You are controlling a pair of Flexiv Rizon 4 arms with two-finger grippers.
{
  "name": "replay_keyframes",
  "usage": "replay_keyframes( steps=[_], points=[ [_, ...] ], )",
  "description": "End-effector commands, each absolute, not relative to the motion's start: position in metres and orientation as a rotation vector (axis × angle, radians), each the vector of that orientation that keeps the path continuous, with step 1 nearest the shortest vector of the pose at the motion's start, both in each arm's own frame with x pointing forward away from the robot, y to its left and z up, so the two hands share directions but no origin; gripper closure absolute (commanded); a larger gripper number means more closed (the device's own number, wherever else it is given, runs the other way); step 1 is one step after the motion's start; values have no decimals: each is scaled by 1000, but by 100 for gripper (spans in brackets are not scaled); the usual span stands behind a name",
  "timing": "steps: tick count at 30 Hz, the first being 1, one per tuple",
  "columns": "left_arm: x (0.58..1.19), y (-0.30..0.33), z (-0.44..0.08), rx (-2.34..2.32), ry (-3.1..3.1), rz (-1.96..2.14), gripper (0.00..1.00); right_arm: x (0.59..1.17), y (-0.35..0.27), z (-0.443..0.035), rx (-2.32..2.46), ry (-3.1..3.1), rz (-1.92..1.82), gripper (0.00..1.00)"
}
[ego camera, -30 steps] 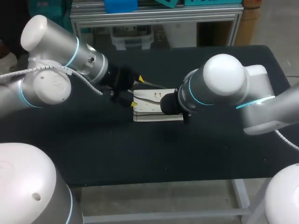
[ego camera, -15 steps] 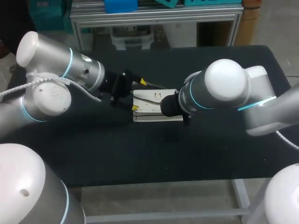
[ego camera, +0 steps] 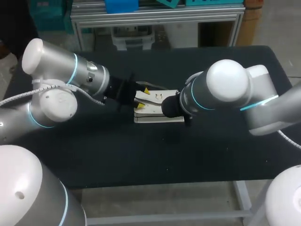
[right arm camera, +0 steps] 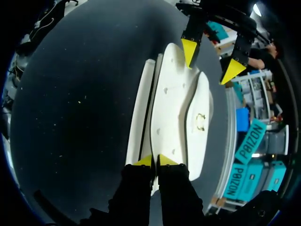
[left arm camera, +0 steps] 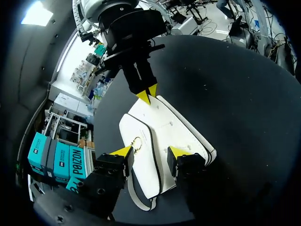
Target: Pick up the bag, open it, inspect its contents, close it, and place it on the opposite side
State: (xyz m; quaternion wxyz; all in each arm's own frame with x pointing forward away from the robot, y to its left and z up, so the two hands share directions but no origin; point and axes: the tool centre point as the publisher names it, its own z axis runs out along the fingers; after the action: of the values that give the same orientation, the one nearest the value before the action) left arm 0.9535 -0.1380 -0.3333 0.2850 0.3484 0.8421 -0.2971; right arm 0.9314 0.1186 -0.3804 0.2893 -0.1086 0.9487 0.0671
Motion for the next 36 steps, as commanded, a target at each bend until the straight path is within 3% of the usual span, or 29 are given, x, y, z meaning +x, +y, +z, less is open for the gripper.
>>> replay_keyframes(
  steps=[1,18,22,25,36],
  points=[
    [958,-143,-346,963,2218,-816,53,930,119,-385,-288,2523,182,100],
    [965,-160,-360,1071,2099,-747,58,930,119,-385,-288,2523,182,100],
    [974,-165,-360,1031,2127,-735,73,930,119,-385,-288,2523,182,100],
    [981,-167,-358,971,2160,-727,100,930,119,-385,-288,2523,182,100],
    [994,-151,-316,791,2319,-908,100,930,119,-385,-288,2523,182,100]
  ],
)
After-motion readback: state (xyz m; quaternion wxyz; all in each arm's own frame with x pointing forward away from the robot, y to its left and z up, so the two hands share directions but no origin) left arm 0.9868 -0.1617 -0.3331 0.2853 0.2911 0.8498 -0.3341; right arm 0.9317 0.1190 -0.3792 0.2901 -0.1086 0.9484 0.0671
